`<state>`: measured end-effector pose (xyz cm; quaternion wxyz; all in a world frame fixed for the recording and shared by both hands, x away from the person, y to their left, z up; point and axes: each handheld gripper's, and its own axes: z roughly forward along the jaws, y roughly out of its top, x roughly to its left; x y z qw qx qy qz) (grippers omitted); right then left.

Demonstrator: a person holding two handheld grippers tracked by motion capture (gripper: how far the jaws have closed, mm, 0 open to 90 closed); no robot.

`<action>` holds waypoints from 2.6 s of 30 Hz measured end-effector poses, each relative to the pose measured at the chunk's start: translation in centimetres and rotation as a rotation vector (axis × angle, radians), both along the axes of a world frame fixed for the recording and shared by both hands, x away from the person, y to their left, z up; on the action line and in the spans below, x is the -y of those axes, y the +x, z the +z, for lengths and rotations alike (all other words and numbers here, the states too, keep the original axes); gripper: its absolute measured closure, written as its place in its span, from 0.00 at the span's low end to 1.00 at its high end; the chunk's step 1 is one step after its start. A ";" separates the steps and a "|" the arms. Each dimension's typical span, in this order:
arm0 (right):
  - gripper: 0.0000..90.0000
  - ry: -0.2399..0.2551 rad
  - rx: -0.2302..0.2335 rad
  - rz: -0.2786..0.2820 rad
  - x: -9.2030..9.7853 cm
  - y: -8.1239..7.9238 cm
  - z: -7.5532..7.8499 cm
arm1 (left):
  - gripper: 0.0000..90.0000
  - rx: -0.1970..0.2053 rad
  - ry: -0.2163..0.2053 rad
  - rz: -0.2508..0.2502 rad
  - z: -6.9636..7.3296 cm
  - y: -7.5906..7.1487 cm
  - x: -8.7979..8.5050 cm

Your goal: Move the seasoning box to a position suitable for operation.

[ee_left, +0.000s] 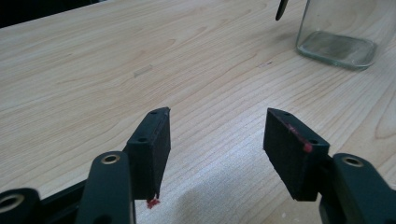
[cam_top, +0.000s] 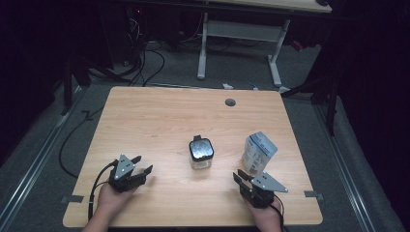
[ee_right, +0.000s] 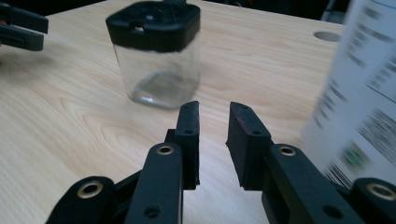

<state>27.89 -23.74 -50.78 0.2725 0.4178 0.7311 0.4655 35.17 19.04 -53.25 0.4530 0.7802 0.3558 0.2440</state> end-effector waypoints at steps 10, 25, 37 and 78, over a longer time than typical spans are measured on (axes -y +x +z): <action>0.83 -0.025 0.031 -0.004 -2.7 2.1 0.1 | 0.54 0.005 -0.021 0.026 0.0 0.0 -0.2; 0.89 -0.010 0.010 -0.031 -1.6 1.8 -0.3 | 0.73 -0.010 -0.046 0.028 1.9 2.2 3.5; 1.00 -0.027 0.004 -0.004 -2.0 1.4 -0.6 | 1.00 -0.014 -0.077 -0.033 1.8 7.3 11.2; 1.00 -0.031 -0.034 -0.027 -1.8 2.2 -1.4 | 0.98 0.008 -0.147 -0.124 1.6 1.8 12.8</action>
